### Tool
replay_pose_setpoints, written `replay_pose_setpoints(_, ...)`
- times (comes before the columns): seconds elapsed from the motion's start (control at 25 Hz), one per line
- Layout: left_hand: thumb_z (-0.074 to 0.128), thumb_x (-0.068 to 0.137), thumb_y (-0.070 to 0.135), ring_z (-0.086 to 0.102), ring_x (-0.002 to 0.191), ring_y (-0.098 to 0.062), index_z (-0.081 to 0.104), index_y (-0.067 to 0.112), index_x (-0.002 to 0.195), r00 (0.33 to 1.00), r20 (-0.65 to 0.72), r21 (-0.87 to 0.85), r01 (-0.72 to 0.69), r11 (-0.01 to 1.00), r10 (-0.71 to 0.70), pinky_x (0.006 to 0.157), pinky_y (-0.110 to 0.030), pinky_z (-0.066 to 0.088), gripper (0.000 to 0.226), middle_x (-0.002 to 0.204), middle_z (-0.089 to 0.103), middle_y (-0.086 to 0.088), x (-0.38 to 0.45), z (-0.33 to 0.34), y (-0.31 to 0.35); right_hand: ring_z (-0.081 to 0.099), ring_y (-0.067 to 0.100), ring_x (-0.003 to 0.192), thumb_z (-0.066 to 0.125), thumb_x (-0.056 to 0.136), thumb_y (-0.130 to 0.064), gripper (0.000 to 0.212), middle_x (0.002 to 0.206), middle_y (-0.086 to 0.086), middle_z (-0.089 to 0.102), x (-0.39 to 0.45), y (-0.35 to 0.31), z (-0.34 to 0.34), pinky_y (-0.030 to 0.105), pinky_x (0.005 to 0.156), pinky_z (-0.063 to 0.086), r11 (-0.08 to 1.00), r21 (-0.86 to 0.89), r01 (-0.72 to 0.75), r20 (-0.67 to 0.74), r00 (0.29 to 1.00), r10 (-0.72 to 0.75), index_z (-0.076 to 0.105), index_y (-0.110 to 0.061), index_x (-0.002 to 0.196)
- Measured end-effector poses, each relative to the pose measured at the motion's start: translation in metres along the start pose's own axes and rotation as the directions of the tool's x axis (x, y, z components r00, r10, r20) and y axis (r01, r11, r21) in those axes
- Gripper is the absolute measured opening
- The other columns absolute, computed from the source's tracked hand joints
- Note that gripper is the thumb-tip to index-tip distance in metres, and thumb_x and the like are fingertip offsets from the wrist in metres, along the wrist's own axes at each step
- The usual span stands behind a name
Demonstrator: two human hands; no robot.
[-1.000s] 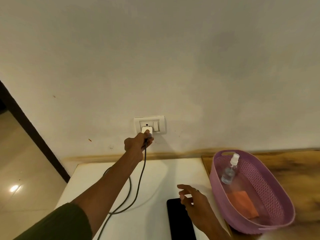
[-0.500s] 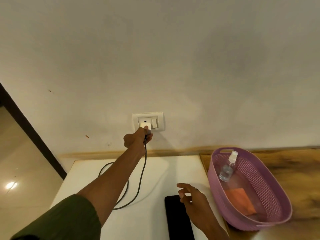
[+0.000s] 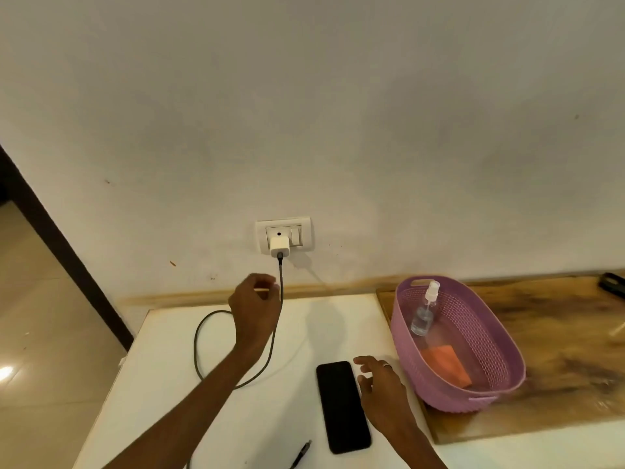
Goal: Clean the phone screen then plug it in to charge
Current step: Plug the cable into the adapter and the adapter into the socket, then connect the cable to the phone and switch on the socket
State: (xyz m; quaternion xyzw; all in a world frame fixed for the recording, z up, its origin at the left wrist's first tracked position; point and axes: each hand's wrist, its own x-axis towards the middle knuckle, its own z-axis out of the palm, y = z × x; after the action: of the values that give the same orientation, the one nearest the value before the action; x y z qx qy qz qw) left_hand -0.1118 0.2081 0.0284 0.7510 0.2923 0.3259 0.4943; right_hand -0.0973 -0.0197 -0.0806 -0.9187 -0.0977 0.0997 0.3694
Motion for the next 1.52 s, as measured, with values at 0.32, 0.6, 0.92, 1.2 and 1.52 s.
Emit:
replay_pose_setpoints(0.32, 0.072, 0.084, 0.037, 0.062, 0.072, -0.004, 0.064, 0.027, 0.085, 0.871, 0.43, 0.396, 0.055, 0.917, -0.238, 0.075, -0.023, 0.053, 0.013, 0.084, 0.066, 0.01, -0.137, -0.035, -0.089, 0.043, 0.024, 0.13, 0.052, 0.092, -0.047, 0.062, 0.144, 0.007, 0.04, -0.028, -0.002, 0.028, 0.034, 0.106, 0.04, 0.974, -0.206, -0.094, 0.13, 0.984, 0.123, 0.03, -0.022, 0.144)
replay_pose_setpoints(0.6, 0.057, 0.094, 0.03, 0.048, 0.11, -0.008, 0.055, 0.024, 0.115, 0.79, 0.588, 0.569, -0.252, 0.783, -0.174, 0.093, -0.019, 0.043, 0.021, 0.121, 0.051, 0.008, -0.17, -0.037, -0.101, 0.035, 0.031, 0.131, 0.064, 0.077, -0.061, 0.106, 0.147, 0.014, 0.028, -0.04, -0.018, 0.054, 0.042, 0.105, 0.041, 0.887, -0.441, -0.135, 0.047, 0.984, 0.174, 0.002, -0.016, 0.15)
replay_pose_setpoints(0.92, 0.061, 0.093, 0.015, 0.065, 0.068, -0.014, 0.064, 0.022, 0.099, 0.878, 0.392, 0.256, 0.18, 0.95, -0.272, 0.064, -0.027, 0.055, 0.01, 0.088, 0.071, 0.007, -0.145, -0.051, -0.073, 0.042, 0.031, 0.131, 0.082, 0.064, -0.051, 0.122, 0.148, 0.013, 0.034, -0.023, -0.014, 0.047, 0.04, 0.106, 0.04, 0.937, -0.24, -0.255, 0.119, 0.95, 0.289, 0.003, -0.01, 0.148)
replay_pose_setpoints(1.2, 0.065, 0.091, 0.027, 0.052, 0.059, -0.005, 0.074, 0.023, 0.085, 0.85, 0.399, -0.088, 0.409, 0.908, -0.344, 0.063, -0.02, 0.04, 0.011, 0.074, 0.072, 0.005, -0.133, -0.061, -0.037, 0.066, 0.035, 0.097, 0.094, 0.046, -0.015, 0.091, 0.112, 0.015, 0.062, -0.045, -0.027, 0.022, 0.047, 0.084, 0.058, 0.661, 0.616, -0.429, 0.325, 0.902, 0.283, 0.049, -0.011, 0.125)
replay_pose_setpoints(1.52, 0.068, 0.089, 0.027, 0.053, 0.047, -0.007, 0.075, 0.026, 0.089, 0.861, 0.413, -0.097, 0.366, 0.926, -0.297, 0.044, -0.014, 0.038, 0.007, 0.075, 0.074, 0.003, -0.156, -0.07, 0.006, 0.062, 0.042, 0.11, 0.073, 0.08, -0.017, 0.054, 0.125, 0.024, 0.06, -0.065, -0.088, -0.052, 0.045, 0.082, 0.057, 0.142, 0.912, -0.385, 0.402, 0.908, -0.118, 0.051, -0.01, 0.13)
